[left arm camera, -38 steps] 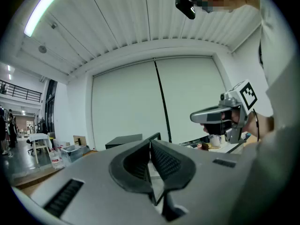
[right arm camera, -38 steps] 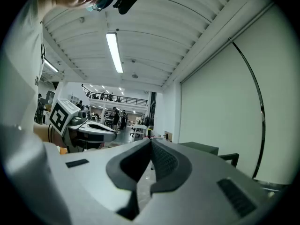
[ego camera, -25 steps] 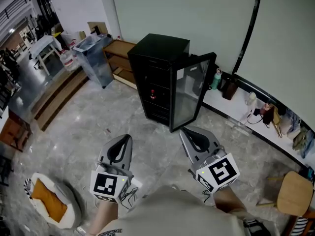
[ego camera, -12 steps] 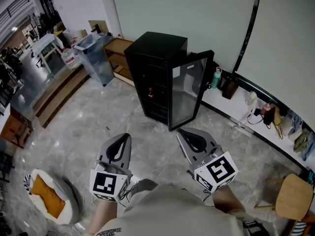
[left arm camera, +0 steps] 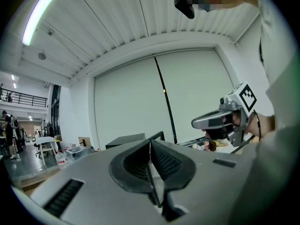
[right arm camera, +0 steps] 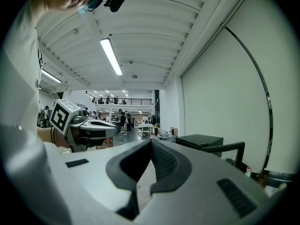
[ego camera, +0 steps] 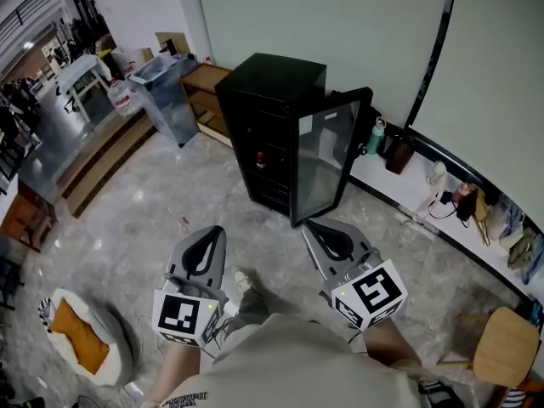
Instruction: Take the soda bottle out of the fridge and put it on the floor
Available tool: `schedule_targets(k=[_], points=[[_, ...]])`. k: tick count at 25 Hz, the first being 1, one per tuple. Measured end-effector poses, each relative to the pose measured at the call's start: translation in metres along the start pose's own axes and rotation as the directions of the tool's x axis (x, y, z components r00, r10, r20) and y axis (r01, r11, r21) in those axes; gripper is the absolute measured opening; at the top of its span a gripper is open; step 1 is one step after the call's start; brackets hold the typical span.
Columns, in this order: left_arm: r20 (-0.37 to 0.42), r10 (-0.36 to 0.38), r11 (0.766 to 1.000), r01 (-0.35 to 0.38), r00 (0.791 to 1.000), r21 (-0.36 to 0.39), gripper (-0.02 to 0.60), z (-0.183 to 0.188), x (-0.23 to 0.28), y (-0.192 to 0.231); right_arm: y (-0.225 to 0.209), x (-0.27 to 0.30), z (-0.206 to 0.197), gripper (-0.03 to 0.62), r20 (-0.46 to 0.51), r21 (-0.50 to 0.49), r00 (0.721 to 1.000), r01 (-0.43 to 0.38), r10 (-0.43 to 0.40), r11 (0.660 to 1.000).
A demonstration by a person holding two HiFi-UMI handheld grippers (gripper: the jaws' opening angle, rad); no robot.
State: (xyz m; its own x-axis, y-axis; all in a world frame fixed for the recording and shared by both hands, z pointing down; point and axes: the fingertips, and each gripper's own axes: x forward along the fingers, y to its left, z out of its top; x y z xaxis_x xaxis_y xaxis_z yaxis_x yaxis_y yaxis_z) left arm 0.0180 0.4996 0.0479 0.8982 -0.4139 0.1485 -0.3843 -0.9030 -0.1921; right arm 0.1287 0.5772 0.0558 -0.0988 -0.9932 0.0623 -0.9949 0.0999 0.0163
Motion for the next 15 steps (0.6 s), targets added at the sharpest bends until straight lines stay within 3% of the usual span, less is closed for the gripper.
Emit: schedule_targets(k=[15], points=[[0.007, -0.015, 1.000, 0.015, 1.000, 0.004, 0.011, -0.020, 0.051, 0.051, -0.030, 0.069, -0.021, -0.005, -0.042, 0.010, 0.999, 0.033, -0.032, 0.999]])
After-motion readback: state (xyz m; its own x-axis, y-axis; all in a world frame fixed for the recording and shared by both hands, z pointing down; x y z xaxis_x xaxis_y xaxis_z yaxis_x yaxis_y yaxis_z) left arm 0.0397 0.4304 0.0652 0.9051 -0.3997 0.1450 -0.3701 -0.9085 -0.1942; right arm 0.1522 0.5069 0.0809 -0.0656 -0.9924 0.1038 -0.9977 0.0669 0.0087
